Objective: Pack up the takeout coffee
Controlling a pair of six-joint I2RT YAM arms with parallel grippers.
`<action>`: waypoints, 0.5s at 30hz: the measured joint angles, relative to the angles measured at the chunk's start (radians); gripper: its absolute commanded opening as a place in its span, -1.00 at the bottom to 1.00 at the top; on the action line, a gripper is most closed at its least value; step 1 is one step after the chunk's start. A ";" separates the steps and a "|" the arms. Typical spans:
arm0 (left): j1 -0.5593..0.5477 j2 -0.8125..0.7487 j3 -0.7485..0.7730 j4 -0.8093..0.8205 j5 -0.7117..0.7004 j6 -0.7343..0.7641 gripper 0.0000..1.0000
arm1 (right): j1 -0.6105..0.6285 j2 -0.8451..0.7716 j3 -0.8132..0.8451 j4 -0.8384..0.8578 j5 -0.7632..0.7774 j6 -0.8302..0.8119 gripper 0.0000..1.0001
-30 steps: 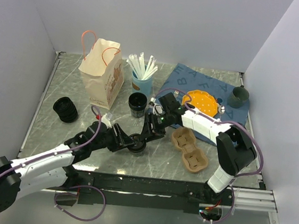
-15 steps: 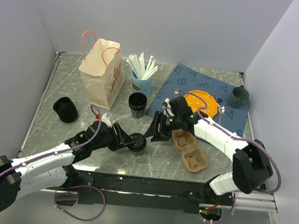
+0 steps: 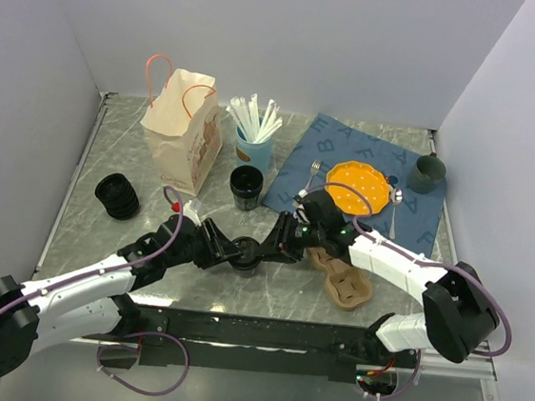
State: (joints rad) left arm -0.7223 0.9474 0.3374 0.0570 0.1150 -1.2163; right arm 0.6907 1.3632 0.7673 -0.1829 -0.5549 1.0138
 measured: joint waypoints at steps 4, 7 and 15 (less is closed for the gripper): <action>-0.001 0.002 0.002 -0.001 0.000 0.000 0.00 | 0.004 -0.009 -0.037 0.041 0.016 0.031 -0.19; -0.004 0.002 0.002 -0.001 0.000 0.000 0.00 | 0.008 -0.017 -0.061 0.075 0.020 0.058 -0.21; -0.004 0.000 0.002 -0.005 -0.008 0.000 -0.01 | 0.027 -0.036 -0.097 0.137 0.056 0.119 -0.33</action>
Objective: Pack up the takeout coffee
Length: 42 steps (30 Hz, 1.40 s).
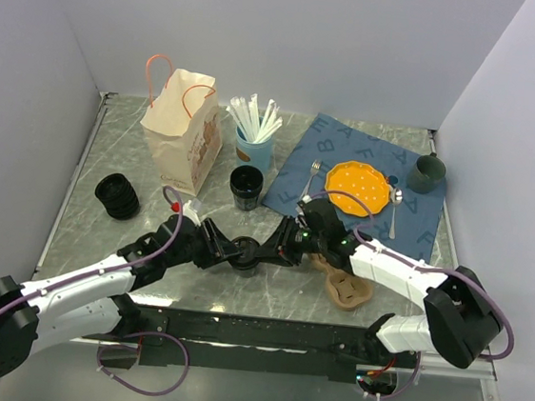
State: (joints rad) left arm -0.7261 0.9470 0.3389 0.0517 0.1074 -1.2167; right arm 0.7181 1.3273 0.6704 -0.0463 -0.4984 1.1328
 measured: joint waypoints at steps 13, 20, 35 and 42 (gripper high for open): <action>0.000 -0.003 -0.011 0.016 -0.029 -0.037 -0.03 | -0.016 0.034 -0.037 0.134 -0.004 -0.015 -0.77; -0.011 -0.003 -0.012 0.015 -0.061 -0.067 -0.01 | -0.047 0.077 -0.035 0.198 -0.048 -0.108 -0.79; -0.024 -0.037 -0.022 -0.017 -0.126 -0.139 0.02 | -0.081 0.102 0.055 0.084 -0.095 -0.242 -0.01; -0.026 -0.040 -0.023 -0.026 -0.136 -0.158 0.03 | -0.081 0.005 0.047 0.021 -0.044 -0.229 -0.09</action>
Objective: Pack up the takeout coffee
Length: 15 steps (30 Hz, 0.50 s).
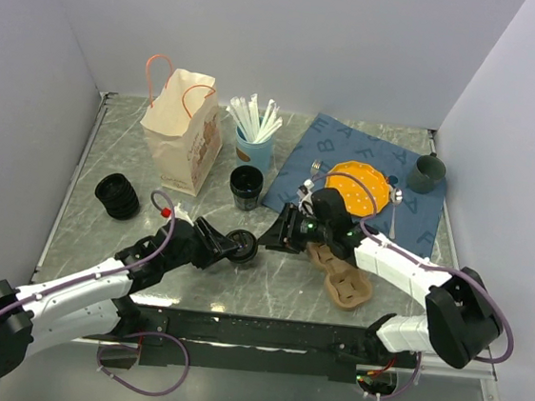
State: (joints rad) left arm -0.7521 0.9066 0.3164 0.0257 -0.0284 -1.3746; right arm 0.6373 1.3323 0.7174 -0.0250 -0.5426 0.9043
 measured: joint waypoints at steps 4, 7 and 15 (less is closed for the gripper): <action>0.000 0.002 0.003 -0.005 -0.001 0.000 0.03 | 0.008 -0.006 -0.032 0.034 -0.001 0.028 -0.16; 0.000 0.014 0.013 -0.008 -0.001 0.000 0.02 | 0.018 0.010 -0.060 0.075 -0.005 0.056 -0.17; -0.002 0.047 0.033 -0.008 -0.002 0.001 0.02 | 0.043 0.060 -0.090 0.155 -0.018 0.126 -0.25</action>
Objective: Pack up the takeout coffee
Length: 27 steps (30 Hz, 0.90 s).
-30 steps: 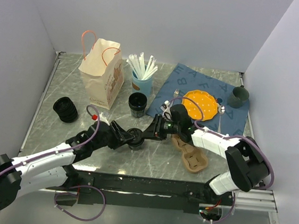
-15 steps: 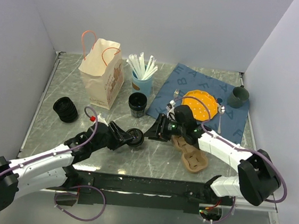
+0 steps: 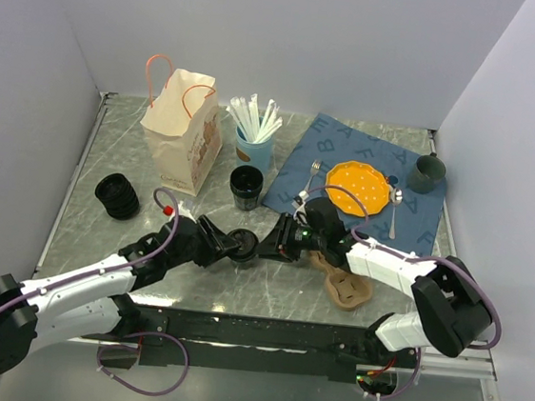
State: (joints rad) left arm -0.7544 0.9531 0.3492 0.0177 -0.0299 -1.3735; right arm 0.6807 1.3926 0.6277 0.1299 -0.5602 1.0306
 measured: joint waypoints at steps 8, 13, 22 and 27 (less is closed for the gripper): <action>0.002 0.001 0.000 0.001 -0.022 0.000 0.01 | 0.002 0.034 -0.015 0.093 -0.009 0.063 -0.48; 0.009 0.001 -0.003 0.005 -0.039 0.000 -0.01 | 0.002 0.066 -0.068 0.243 -0.007 0.139 -0.61; 0.011 -0.009 -0.031 0.042 -0.052 -0.011 -0.01 | 0.002 0.118 -0.138 0.454 0.005 0.235 -0.82; 0.015 -0.009 -0.041 0.058 -0.069 -0.023 -0.02 | 0.002 0.148 -0.139 0.507 0.006 0.236 -0.73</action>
State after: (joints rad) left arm -0.7391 0.9440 0.3084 0.0761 -0.0990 -1.3964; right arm 0.6827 1.5410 0.4885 0.6373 -0.5541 1.2667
